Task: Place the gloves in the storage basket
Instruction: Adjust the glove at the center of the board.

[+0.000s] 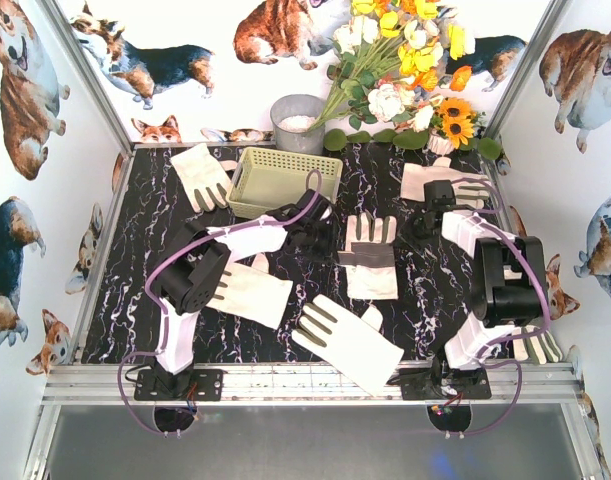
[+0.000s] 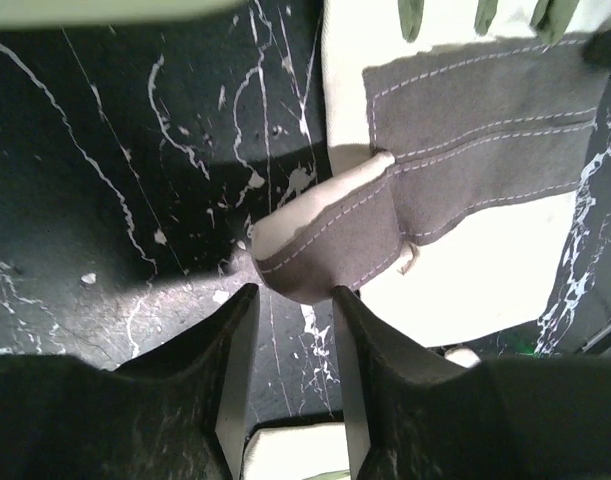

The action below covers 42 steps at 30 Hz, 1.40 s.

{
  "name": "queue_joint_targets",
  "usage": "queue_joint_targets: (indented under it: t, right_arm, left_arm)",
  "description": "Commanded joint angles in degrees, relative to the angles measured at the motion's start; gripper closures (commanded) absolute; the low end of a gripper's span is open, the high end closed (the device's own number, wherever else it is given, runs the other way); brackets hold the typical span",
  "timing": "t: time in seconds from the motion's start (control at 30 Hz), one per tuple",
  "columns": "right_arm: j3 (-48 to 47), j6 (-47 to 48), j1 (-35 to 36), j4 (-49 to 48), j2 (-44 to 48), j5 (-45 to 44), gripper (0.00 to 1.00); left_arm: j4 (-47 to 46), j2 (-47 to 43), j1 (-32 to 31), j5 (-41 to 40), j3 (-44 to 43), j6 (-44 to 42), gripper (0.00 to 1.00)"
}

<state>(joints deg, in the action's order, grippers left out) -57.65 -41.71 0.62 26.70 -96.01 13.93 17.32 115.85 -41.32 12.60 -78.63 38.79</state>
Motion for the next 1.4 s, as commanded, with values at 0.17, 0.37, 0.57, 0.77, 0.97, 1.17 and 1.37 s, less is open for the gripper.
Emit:
queue_joint_targets:
  t: [0.17, 0.37, 0.57, 0.77, 0.97, 1.17, 1.37]
  right_arm:
    - [-2.7, -0.68, 0.13, -3.23, -2.88, 0.37, 1.0]
    - [-5.54, 0.5, 0.45, -4.37, -5.49, 0.56, 1.0]
    - [-8.76, 2.82, 0.7, -4.1, -8.21, 0.7, 1.0]
    - [-9.52, 4.58, 0.7, -2.56, -9.5, 1.21, 1.0]
    - [-9.82, 6.55, 0.7, -1.68, -8.3, 0.88, 0.83]
    - [-10.79, 7.95, 0.71, -1.36, -5.74, 1.13, 0.65]
    - [-11.46, 10.07, 0.57, 0.01, -2.08, 1.14, 0.46]
  left_arm:
    - [-4.39, 2.19, 2.12, -0.91, -0.6, 1.95, 0.82]
    - [-4.51, 3.58, 3.02, -1.79, -2.36, 1.9, 0.99]
    - [-5.29, 4.16, 5.11, -2.4, -2.4, 3.28, 1.0]
    - [-6.06, 4.65, 5.38, -1.53, -2.25, 3.62, 0.99]
    - [-4.97, 3.34, 5.4, -1.96, -2.14, 2.85, 0.79]
    - [-3.84, 0.54, 5.37, -1.5, -1.87, 1.84, 0.59]
    - [-1.95, -4.86, 5.07, -2.32, 0.24, 0.49, 0.46]
